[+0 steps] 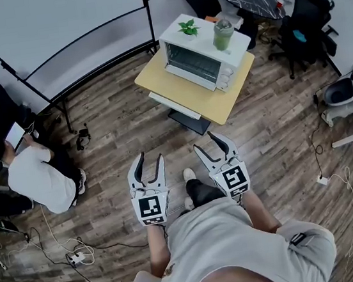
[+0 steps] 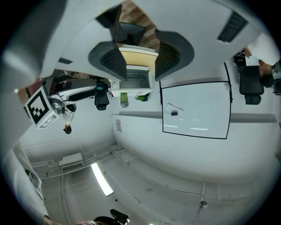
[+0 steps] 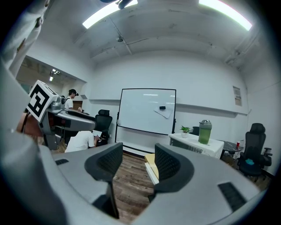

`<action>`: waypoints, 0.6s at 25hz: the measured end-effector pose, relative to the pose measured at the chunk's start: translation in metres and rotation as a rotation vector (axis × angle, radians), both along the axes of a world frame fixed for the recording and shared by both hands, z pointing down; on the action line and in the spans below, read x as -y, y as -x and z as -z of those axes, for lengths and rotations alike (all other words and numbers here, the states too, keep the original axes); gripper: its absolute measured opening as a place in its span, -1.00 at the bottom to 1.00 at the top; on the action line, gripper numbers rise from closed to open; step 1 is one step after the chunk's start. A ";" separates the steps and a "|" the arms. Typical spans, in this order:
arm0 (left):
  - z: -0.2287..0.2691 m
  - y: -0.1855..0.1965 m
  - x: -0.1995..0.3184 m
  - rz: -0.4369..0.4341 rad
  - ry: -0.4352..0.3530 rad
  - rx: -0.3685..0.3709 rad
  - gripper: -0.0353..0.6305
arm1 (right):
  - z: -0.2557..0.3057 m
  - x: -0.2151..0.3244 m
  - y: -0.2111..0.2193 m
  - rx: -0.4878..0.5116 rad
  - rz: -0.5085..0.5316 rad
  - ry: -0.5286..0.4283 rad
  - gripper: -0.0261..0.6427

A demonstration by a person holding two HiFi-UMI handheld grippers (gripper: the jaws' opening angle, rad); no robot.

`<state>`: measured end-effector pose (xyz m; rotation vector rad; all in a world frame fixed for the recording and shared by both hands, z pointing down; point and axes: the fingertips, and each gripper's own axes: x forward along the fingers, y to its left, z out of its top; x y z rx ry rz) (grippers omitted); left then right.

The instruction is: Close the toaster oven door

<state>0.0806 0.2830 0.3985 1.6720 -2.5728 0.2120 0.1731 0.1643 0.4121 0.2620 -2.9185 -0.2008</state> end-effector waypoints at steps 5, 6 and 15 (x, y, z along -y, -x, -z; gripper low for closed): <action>-0.004 0.024 0.019 0.006 0.004 -0.007 -0.29 | -0.003 0.019 0.026 -0.003 0.011 0.009 -0.24; -0.005 0.029 0.022 0.009 0.005 -0.008 -0.29 | -0.004 0.022 0.031 -0.004 0.013 0.011 -0.24; -0.004 0.071 0.059 0.020 0.009 -0.012 -0.29 | -0.003 0.058 0.075 -0.002 0.026 0.017 -0.25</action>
